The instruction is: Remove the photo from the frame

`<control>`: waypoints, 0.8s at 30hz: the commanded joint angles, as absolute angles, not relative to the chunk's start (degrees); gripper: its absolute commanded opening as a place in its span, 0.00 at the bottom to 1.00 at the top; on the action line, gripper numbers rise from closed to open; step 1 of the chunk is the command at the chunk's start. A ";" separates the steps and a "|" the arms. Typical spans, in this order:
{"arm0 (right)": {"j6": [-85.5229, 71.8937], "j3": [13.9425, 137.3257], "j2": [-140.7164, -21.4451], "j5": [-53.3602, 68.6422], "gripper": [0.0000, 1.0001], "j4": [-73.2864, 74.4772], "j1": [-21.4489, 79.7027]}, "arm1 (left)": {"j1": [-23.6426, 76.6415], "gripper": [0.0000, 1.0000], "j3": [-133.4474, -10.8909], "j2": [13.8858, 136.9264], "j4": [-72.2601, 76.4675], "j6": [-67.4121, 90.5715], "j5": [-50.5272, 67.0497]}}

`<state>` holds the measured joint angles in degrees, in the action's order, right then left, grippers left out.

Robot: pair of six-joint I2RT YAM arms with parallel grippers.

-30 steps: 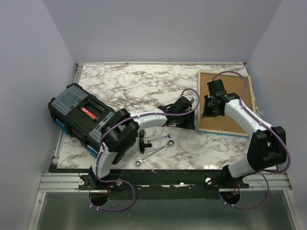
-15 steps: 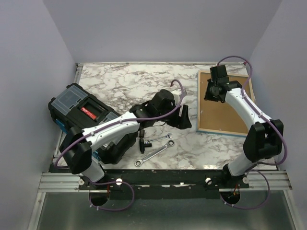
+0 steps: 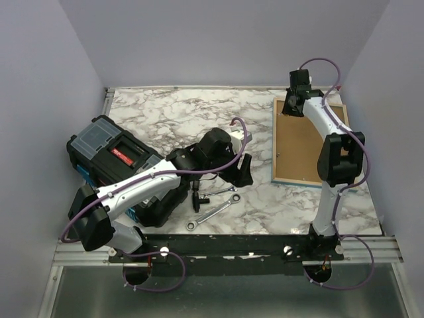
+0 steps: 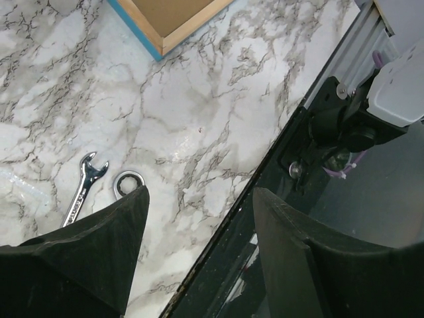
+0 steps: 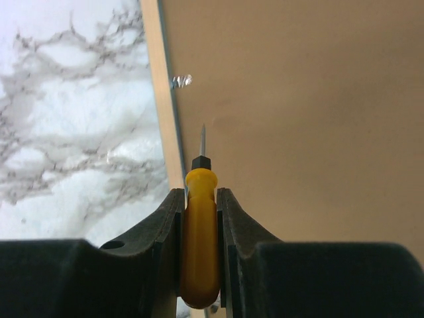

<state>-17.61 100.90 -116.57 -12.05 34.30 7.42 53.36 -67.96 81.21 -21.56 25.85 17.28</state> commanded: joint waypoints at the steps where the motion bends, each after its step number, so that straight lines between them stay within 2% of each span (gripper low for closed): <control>1: -15.16 107.49 -121.43 -13.05 0.00 33.43 5.11 | 53.70 0.66 -67.27 79.51 -20.09 24.16 14.69; 10: -12.90 116.66 -129.73 -8.99 0.00 32.49 4.75 | 53.88 0.71 -68.18 77.40 -20.10 24.58 12.14; 12: -12.81 117.62 -130.35 -8.62 0.00 31.99 4.76 | 53.88 0.80 -68.50 76.91 -20.47 24.05 11.86; 14: -12.91 119.73 -131.70 -7.90 0.00 32.87 4.76 | 53.88 0.83 -68.86 76.90 -21.00 23.73 11.86; 16: -13.01 121.39 -132.98 -7.30 0.00 33.74 4.76 | 53.87 0.93 -68.98 76.88 -21.37 23.80 12.08; 18: -13.15 121.06 -133.09 -6.72 0.01 33.19 4.79 | 53.89 0.98 -68.79 76.50 -21.25 24.16 12.47; 24: -12.67 119.84 -133.39 -3.63 0.00 32.23 4.81 | 53.88 0.98 -67.85 74.51 -20.96 23.96 11.50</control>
<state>-13.82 119.17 -131.92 -7.29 32.97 4.67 53.39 -67.77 77.43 -21.04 24.67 13.37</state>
